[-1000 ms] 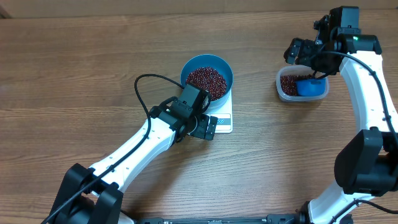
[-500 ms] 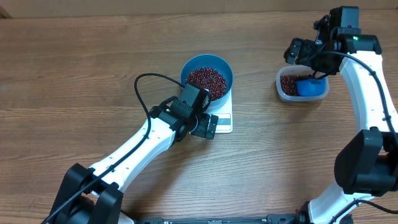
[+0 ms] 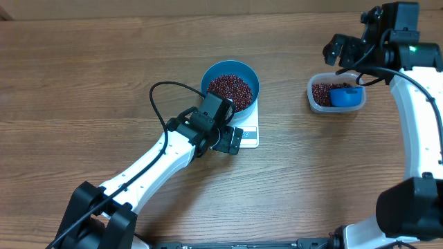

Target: Scoop item into bowl and weigh 150g on scale

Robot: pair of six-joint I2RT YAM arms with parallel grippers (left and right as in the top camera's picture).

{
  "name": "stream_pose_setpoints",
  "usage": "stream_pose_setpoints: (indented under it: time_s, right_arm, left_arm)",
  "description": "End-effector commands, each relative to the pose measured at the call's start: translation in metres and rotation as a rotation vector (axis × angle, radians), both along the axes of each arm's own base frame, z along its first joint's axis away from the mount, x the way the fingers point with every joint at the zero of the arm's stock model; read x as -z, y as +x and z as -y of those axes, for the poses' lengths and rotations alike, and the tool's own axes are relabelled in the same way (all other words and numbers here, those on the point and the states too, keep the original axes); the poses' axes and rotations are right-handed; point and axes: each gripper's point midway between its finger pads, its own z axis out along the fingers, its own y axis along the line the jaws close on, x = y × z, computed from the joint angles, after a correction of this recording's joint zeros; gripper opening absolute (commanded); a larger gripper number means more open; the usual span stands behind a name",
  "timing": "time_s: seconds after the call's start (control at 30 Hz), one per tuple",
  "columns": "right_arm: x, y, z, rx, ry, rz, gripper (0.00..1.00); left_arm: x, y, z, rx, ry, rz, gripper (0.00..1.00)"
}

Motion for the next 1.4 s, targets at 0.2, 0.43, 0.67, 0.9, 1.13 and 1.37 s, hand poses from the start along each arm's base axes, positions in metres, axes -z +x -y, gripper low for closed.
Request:
stream_pose_setpoints:
  time_s: [0.2,0.43,0.67,0.9,1.13,1.37]
  right_arm:
    - [-0.028,-0.008,-0.001,0.000,0.000,0.068,1.00]
    - [-0.060,-0.020,-0.002,0.000,-0.007,0.144,1.00]
    - [-0.087,-0.032,-0.003,0.000,-0.013,0.213,1.00]
    - [-0.121,-0.051,-0.005,0.000,-0.021,0.300,1.00]
    - [-0.156,-0.075,-0.006,0.007,-0.037,0.395,1.00]
    - [-0.175,-0.100,0.012,0.090,-0.125,0.438,1.00]
  left_arm:
    - [0.001,-0.001,0.002,0.023,0.005,0.005,1.00]
    - [0.001,-0.001,0.002,0.023,0.005,0.005,0.99]
    - [0.001,-0.001,0.002,0.023,0.005,0.006,0.99]
    - [0.001,-0.001,0.002,0.023,0.005,0.005,1.00]
    - [0.001,-0.001,0.002,0.023,0.005,0.006,1.00]
    - [0.001,-0.001,0.002,0.023,0.005,0.006,0.99]
